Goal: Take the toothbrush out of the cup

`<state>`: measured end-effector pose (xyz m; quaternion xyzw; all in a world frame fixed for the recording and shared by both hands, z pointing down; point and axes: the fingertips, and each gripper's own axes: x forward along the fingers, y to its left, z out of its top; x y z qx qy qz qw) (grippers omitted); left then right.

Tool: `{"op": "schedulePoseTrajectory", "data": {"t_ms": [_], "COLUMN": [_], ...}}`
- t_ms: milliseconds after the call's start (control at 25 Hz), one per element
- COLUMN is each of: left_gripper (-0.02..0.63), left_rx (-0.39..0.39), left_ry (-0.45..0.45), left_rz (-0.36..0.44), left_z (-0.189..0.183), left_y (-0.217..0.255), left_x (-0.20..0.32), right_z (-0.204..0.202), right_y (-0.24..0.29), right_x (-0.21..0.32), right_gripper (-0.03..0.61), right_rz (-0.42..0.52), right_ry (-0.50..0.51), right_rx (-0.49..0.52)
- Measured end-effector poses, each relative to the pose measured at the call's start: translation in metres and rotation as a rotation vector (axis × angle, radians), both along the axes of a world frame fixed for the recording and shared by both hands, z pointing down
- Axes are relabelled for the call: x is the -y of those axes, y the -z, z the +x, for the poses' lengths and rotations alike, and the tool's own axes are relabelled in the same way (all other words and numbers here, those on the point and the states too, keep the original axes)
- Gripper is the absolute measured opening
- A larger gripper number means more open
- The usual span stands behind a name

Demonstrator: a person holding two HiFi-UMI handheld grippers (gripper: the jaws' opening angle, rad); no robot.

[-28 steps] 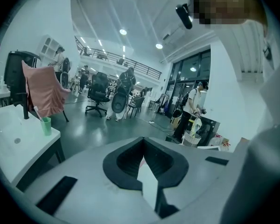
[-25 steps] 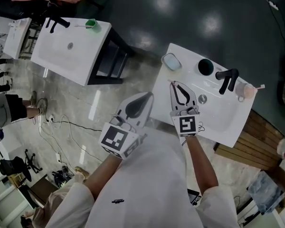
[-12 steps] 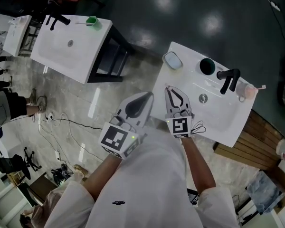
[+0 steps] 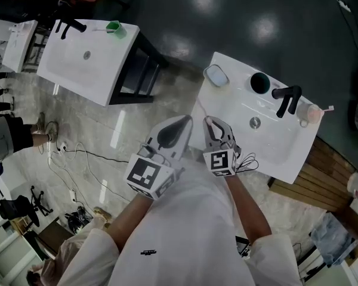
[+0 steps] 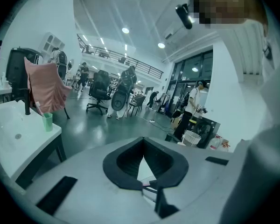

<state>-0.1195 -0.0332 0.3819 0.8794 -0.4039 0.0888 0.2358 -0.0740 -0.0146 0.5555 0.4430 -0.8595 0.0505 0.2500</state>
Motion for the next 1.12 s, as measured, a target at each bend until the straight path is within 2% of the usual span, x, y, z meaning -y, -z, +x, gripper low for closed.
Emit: {"op": "schedulePoseTrajectory", "data": {"t_ms": [280,480,600,880,1120], "left_gripper": [0.003,0.003,0.003,0.003,0.003], "left_rx": [0.001,0.004,0.005,0.009,0.005], "left_ry": [0.0,-0.007,-0.011,-0.021,-0.028], "left_rz": [-0.004,-0.007,-0.009,-0.013,-0.012], "left_z": [-0.003,-0.002,0.0,0.002,0.006], "left_y": [0.0,-0.001,-0.003,-0.006,-0.006], "left_x": [0.002,0.003,0.003,0.003,0.002], "right_z": [0.018,0.029,0.034,0.045,0.043], "right_y": [-0.041,-0.063,-0.078,-0.089,-0.096], "right_x": [-0.016,-0.023,-0.028,-0.034,-0.044], "right_gripper": [0.014,0.011,0.009,0.006,0.009], "right_rz": [0.0,-0.071,-0.13,-0.256,-0.329], "right_ry": [-0.021,-0.048,-0.055,-0.135,-0.101], "right_rx": [-0.29,-0.354,-0.368,-0.303,-0.271]}}
